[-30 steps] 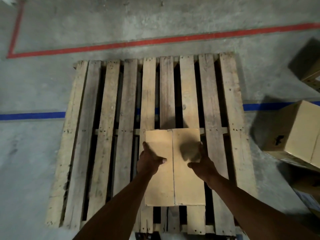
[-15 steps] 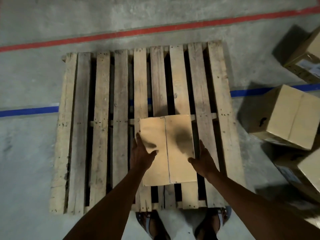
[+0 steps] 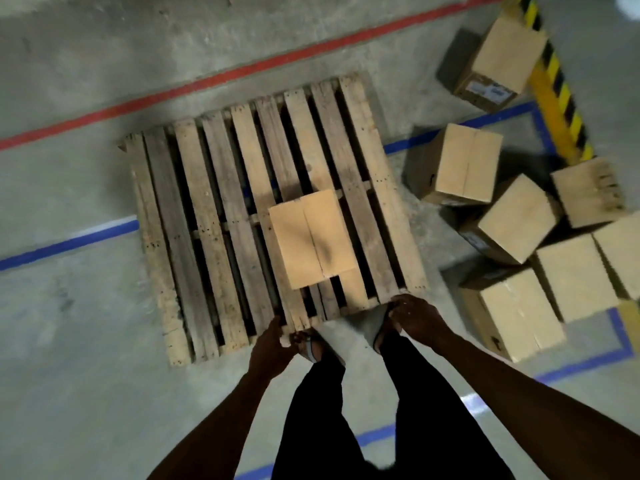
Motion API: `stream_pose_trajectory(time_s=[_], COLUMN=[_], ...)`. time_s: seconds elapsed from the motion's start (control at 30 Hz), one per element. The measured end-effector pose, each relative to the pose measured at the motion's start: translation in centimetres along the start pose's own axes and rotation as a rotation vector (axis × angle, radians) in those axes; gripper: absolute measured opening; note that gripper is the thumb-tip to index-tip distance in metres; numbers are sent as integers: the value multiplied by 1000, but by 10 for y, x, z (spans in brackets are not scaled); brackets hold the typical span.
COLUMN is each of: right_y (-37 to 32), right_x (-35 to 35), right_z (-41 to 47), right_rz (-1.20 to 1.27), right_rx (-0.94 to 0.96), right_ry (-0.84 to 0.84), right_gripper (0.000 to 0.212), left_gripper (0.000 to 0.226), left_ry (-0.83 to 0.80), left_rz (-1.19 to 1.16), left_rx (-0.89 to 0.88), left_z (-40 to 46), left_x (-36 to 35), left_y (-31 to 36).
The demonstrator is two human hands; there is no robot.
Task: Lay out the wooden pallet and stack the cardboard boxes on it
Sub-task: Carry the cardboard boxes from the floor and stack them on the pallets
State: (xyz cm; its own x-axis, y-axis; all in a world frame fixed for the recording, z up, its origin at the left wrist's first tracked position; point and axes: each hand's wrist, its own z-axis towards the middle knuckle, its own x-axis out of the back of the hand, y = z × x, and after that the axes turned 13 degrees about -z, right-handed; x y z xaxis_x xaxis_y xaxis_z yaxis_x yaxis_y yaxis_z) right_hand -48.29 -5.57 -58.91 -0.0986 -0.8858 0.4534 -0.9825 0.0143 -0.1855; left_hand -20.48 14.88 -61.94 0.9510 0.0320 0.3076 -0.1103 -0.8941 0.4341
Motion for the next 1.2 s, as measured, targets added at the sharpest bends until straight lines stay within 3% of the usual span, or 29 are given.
stream_pose_trajectory(time_s=[0.1,0.2,0.5,0.67,0.8,0.9,0.97,1.2], right_y=[-6,-5,90,220,344,426,472,538], right_x=[-1,-14,-16,-6,-14,-20,-20,-3], right_z=[-70,-124,-197,-212,-245,-265,-277,-273], right_rz=[196,215,321,503,717,784,870,1114], right_rx=[-22,-11,91,30,-112,-194,-254,-389], right_ry=[84,-8,58,167,197,229,273,293], right_gripper=[35,28,36,34,26,24,25,23], left_gripper=[92,83,68,46,37,31,40,27], left_ry=[-64,-67,11,15,24,-69,-145,-348], left_rz=[63,132,262,360,380,297,298,278], left_rx=[-20,-75,-159,-227,-323,-371,-416,-457], left_z=[-51,-82,-110,-140,-185,-206,-215,-225], left_x=[13,22,-5,-95,-213,-304,-362,-492], left_y=[18,37,104,158,208,246,269,334])
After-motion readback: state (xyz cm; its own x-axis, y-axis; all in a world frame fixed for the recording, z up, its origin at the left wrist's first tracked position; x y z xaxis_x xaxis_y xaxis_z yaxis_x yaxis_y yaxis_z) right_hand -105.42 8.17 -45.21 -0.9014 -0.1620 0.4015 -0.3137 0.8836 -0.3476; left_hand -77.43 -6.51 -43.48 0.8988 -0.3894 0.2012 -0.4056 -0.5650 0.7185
